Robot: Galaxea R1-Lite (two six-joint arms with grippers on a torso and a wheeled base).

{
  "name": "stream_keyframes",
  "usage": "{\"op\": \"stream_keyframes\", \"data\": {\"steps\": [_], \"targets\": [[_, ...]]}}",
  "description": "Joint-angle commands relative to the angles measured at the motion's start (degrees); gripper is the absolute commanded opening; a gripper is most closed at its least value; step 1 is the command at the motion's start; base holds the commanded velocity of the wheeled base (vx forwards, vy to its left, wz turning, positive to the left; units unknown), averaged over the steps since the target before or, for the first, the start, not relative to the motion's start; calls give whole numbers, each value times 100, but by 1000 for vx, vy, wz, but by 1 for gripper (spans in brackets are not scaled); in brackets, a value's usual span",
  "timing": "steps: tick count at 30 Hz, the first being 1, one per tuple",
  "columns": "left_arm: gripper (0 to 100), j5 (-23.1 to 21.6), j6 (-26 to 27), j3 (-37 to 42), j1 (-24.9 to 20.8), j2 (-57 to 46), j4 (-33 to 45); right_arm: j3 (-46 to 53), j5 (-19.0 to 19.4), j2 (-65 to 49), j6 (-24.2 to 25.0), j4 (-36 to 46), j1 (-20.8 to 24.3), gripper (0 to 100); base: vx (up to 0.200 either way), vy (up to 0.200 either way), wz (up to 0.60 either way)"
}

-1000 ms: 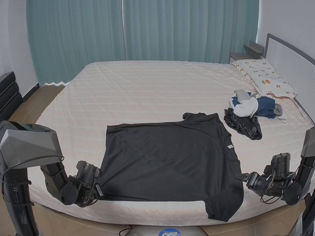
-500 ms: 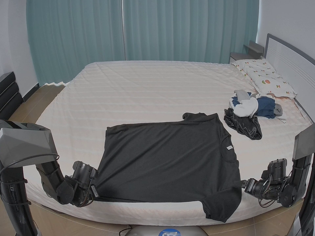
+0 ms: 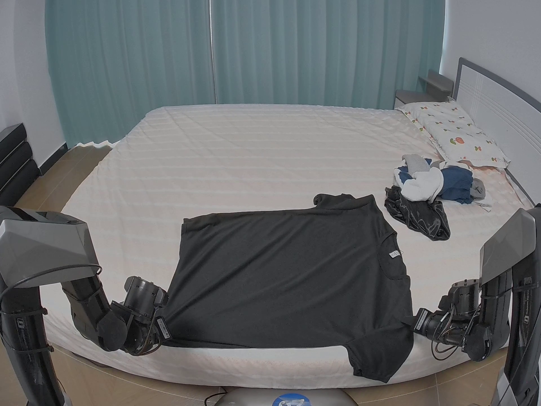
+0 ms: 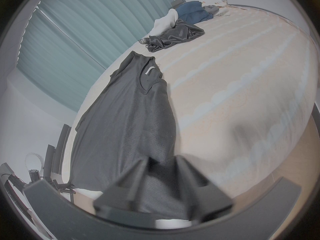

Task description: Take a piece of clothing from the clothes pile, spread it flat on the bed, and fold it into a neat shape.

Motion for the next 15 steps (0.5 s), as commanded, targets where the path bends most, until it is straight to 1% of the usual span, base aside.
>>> {"op": "stream_keyframes", "data": {"steps": [1,5,6,9,11,15], "targets": [[0,-94,-14,-44,56,13,-9,-160,1,266,1,-49,-13,0,0,0,0],[0,-226,-32,-88,205,13,-18,-309,-16,248,28,-58,-154,0,0,0,0],[0,-305,-40,-141,311,-5,-71,-327,-8,99,80,-58,-242,0,0,0,0],[0,-393,-49,-176,398,-22,-141,-362,19,-51,89,-49,-303,0,0,0,0],[0,-463,-111,-202,495,13,-370,-520,10,-156,89,-49,-409,0,0,0,0],[0,-568,-330,-194,521,30,-712,-722,19,-183,71,-49,-417,0,0,0,0]]}}
